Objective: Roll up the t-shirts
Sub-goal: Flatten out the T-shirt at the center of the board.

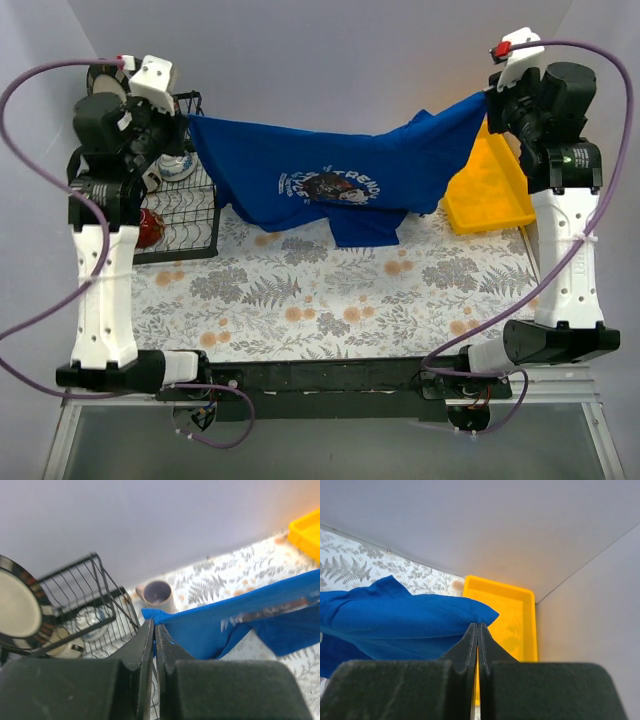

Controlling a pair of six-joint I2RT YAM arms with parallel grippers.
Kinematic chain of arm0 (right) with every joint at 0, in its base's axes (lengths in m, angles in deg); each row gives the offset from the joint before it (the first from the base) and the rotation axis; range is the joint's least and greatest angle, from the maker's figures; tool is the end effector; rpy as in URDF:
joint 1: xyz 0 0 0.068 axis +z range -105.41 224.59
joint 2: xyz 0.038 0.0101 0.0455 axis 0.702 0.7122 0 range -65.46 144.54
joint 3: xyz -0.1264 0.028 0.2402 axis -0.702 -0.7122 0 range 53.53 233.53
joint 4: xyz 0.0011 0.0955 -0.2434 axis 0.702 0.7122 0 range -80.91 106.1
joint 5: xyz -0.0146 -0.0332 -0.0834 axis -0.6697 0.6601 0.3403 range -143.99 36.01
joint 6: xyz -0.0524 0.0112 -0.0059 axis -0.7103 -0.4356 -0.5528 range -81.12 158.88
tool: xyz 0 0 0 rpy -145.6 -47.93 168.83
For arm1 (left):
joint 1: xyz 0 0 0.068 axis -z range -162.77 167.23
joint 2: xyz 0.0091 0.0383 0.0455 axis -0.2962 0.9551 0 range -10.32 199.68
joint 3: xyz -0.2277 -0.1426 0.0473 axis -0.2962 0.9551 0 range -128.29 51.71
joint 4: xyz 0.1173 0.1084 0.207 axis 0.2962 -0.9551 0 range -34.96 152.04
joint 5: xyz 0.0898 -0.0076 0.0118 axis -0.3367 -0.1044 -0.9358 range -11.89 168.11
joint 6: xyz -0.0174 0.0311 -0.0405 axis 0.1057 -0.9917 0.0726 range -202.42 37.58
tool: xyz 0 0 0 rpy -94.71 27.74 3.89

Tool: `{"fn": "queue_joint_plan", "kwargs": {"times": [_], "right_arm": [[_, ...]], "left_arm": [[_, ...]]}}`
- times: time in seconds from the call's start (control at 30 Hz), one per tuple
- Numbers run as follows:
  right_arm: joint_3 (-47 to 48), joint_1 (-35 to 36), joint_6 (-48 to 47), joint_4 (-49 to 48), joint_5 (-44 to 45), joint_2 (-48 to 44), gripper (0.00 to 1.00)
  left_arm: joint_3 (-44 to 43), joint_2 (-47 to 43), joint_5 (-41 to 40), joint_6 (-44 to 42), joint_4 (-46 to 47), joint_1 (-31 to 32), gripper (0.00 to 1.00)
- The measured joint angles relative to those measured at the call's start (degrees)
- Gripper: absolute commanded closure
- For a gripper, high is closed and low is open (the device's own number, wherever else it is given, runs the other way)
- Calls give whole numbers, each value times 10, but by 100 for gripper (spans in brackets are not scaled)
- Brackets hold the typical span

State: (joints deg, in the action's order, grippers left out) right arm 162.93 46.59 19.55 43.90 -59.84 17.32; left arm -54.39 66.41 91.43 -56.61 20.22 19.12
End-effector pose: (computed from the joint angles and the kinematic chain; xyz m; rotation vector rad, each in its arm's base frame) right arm 0.2870 0.0136 0.5234 -0.3916 1.6695 -0.1370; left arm 0.2492 -0.0164 0.5195 -0.2087 1.8041 -0.5526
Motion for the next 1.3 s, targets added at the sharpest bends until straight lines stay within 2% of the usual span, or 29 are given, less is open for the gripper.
{"fn": "queue_joint_plan", "kwargs": {"times": [0.2, 0.4, 0.77, 1.03, 1.3], "right_arm": [[37, 0, 0, -5, -14, -45, 99], [38, 0, 2, -27, -26, -115, 99], [84, 0, 23, -25, -51, -233, 99], [207, -8, 34, -24, -50, -277, 99], [208, -12, 46, -95, -53, -288, 99]], "left_arm": [[-3, -97, -3, 0, 2, 0, 100], [-73, -97, -7, -5, -2, -1, 100], [-111, -140, -7, -11, -7, -3, 100], [-116, -250, -10, -18, 8, -3, 100], [-154, -264, -20, -40, 65, -3, 100]]}}
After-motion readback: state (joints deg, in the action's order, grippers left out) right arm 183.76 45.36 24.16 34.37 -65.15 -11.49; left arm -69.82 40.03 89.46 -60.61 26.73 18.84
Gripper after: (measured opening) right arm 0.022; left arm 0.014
